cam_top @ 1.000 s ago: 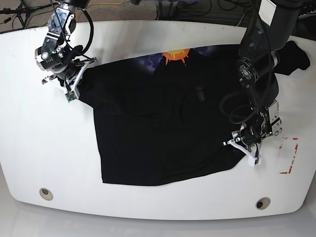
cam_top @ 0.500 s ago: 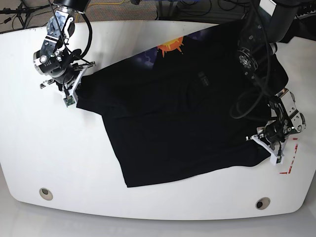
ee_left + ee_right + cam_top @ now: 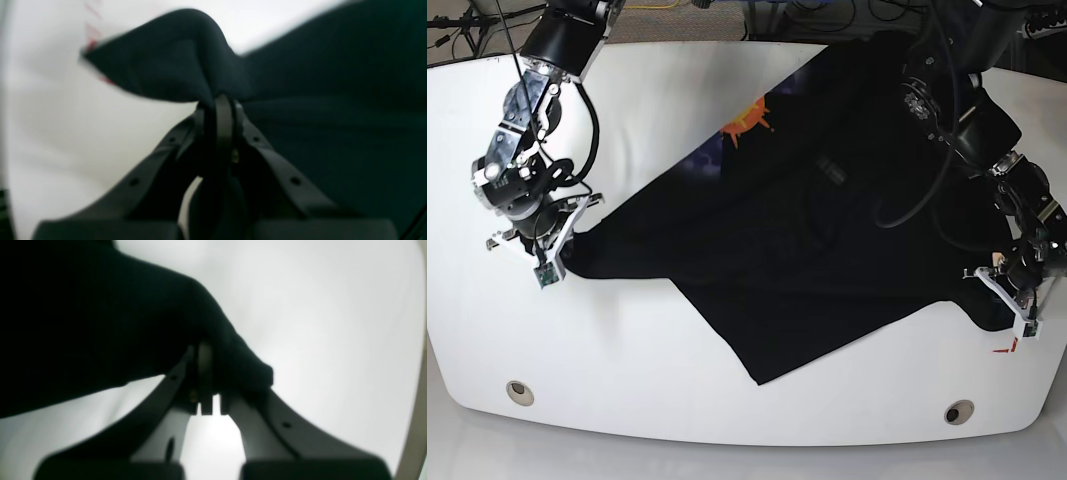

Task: Fold the T-shirt properly
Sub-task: 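Lift the shirt with both grippers and stretch it between them, then swing the held shirt with both grippers and lay it on the table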

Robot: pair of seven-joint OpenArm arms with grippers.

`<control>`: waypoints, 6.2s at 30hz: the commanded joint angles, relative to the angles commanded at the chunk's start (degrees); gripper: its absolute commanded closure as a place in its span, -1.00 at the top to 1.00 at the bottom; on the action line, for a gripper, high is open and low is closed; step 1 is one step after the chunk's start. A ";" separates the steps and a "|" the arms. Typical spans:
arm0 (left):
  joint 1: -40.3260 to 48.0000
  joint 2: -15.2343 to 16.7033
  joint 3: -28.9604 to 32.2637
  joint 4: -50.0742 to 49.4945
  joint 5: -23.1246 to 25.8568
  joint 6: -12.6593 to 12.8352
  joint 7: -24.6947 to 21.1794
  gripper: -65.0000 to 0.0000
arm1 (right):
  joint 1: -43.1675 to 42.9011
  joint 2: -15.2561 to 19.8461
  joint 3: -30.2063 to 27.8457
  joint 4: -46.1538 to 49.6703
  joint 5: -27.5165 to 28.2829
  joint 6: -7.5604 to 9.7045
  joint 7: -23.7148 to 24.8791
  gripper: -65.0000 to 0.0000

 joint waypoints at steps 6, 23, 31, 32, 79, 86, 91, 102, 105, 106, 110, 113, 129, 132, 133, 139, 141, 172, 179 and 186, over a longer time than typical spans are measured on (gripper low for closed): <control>-4.31 -0.26 0.00 5.19 0.00 0.00 4.31 -1.00 | 7.91 2.55 -0.09 -3.16 0.00 0.00 0.00 -1.00; -20.22 -1.85 4.57 16.44 0.35 0.44 10.46 -1.00 | 36.48 10.64 -8.70 -14.77 0.18 0.00 -1.23 -1.00; -22.95 -2.02 5.63 17.67 0.35 0.44 13.01 -1.00 | 44.13 12.04 -11.43 -15.82 0.26 0.00 -3.25 -1.00; -22.86 -2.02 5.54 17.67 0.35 0.44 13.01 -1.00 | 44.48 12.04 -11.43 -15.74 0.53 0.00 -3.96 -1.00; 27.78 -3.34 -3.87 18.81 0.09 -1.36 12.84 -1.00 | -9.93 4.84 5.63 -4.75 0.62 0.00 -1.58 -1.00; 32.53 -3.60 -3.87 18.81 0.09 -1.36 12.84 -1.00 | -12.92 3.52 5.63 -4.75 0.18 0.00 -1.58 -1.00; 35.34 -3.69 -3.87 18.81 0.09 -1.36 12.84 -1.00 | -13.80 2.73 5.63 -4.75 0.09 0.00 -1.58 -1.00; 37.27 -3.60 -4.13 18.99 0.09 -1.36 12.84 -1.00 | -14.33 2.37 5.54 -4.75 0.09 0.00 -1.58 -1.00; 36.48 -3.43 -4.13 19.43 -0.09 -1.36 12.84 -1.00 | -13.98 2.55 5.36 -4.75 0.09 0.00 -1.58 -1.00; 35.34 -3.43 -4.13 20.04 -0.09 -1.36 12.84 -1.00 | -13.71 2.55 5.27 -4.75 0.09 0.00 -1.58 -1.00; 29.54 -3.16 -3.78 21.71 -0.09 -1.36 13.10 -1.00 | -10.29 2.81 5.27 -4.13 0.00 0.00 -1.58 -1.00; 24.00 -2.46 -3.25 22.24 0.00 -1.36 13.10 -1.00 | -7.74 2.99 5.10 -4.04 0.00 0.00 -1.67 -1.00; -5.89 0.88 8.79 22.07 0.35 -1.36 13.19 -1.00 | 14.33 11.08 -1.32 -4.57 0.00 0.00 -1.93 -1.00; -10.55 1.32 10.11 22.07 0.26 -0.44 13.19 -1.00 | 18.37 12.66 -3.52 -4.75 0.00 0.00 -1.93 -1.00; -13.01 1.32 10.81 22.07 0.18 0.88 13.19 -1.00 | 20.66 13.45 -4.48 -5.45 0.00 0.00 -1.93 -1.00; -22.42 1.41 12.13 21.71 0.18 4.48 13.19 -1.00 | 30.33 17.23 -7.91 -8.70 0.00 0.00 -2.02 -1.00; -25.49 1.41 12.13 20.66 0.09 5.19 13.19 -1.00 | 33.67 18.20 -9.05 -10.29 0.00 0.00 -2.02 -1.00; -29.89 1.05 5.98 9.85 0.09 5.54 12.92 -1.00 | 50.11 23.21 -22.15 -18.37 0.62 0.00 -2.02 -1.00; -17.76 1.32 5.98 15.03 0.00 5.36 13.19 -1.00 | 36.57 22.51 -15.21 -14.07 0.62 0.00 -2.02 -1.00; -4.48 1.41 5.98 17.58 -0.09 5.19 13.19 -1.00 | 19.34 18.02 -8.00 -7.47 0.62 0.00 -2.02 -1.00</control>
